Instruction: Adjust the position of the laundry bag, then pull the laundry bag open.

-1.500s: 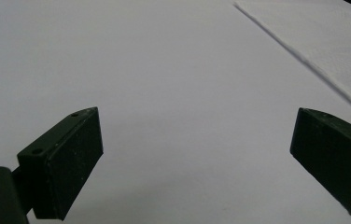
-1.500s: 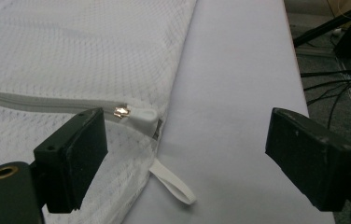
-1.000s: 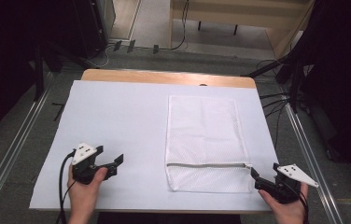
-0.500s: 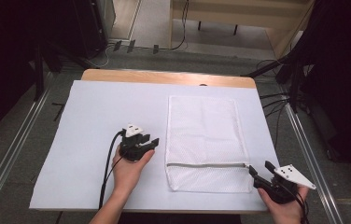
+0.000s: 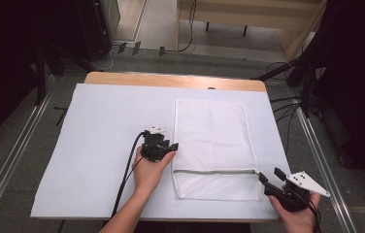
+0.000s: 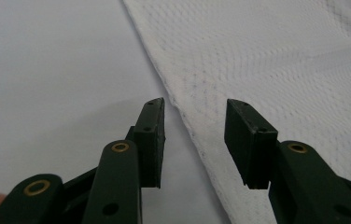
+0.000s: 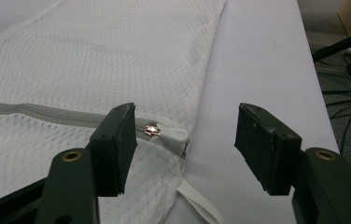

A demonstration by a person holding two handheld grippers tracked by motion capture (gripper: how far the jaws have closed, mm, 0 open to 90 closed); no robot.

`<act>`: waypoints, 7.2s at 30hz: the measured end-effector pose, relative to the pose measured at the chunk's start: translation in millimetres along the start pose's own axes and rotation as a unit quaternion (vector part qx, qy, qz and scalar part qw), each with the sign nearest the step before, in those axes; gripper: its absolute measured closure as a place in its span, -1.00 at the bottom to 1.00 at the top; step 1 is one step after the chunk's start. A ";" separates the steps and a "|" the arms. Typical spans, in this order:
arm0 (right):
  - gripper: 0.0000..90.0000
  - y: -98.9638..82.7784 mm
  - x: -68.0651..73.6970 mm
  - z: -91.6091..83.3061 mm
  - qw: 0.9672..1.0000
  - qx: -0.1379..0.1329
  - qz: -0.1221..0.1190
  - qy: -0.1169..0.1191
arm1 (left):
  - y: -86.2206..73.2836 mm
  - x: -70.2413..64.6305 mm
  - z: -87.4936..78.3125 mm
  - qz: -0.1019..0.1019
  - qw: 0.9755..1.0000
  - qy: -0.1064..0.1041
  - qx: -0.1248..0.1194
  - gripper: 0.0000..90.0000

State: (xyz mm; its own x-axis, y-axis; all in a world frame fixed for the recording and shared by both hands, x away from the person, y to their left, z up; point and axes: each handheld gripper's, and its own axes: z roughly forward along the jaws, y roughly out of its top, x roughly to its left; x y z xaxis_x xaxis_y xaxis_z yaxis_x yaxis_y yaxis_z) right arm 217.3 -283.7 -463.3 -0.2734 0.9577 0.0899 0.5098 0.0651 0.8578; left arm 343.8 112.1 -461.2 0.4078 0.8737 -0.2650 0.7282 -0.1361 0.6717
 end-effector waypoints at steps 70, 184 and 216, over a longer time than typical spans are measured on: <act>-0.07 -3.0 -3.2 5.2 0.999 0.012 0.012 -0.027 | -4.1 -41.4 9.8 0.132 0.986 0.080 0.064 1.00; 0.11 -28.0 130.0 40.1 0.993 0.051 -0.073 0.078 | -58.1 -26.8 -71.1 0.097 0.990 -0.100 -0.027 0.04; 1.00 -17.0 135.8 22.6 0.992 0.005 -0.078 0.103 | -19.2 -112.4 -11.4 0.086 0.985 -0.148 0.028 -0.05</act>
State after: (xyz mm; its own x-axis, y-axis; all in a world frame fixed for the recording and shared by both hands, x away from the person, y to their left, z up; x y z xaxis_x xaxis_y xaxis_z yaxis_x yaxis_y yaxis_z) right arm 189.9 -148.4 -477.1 -0.5097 0.8584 0.0590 0.4557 0.2111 0.8647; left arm 277.7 21.8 -436.5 0.6645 0.6624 -0.3459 0.6600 -0.3032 0.6874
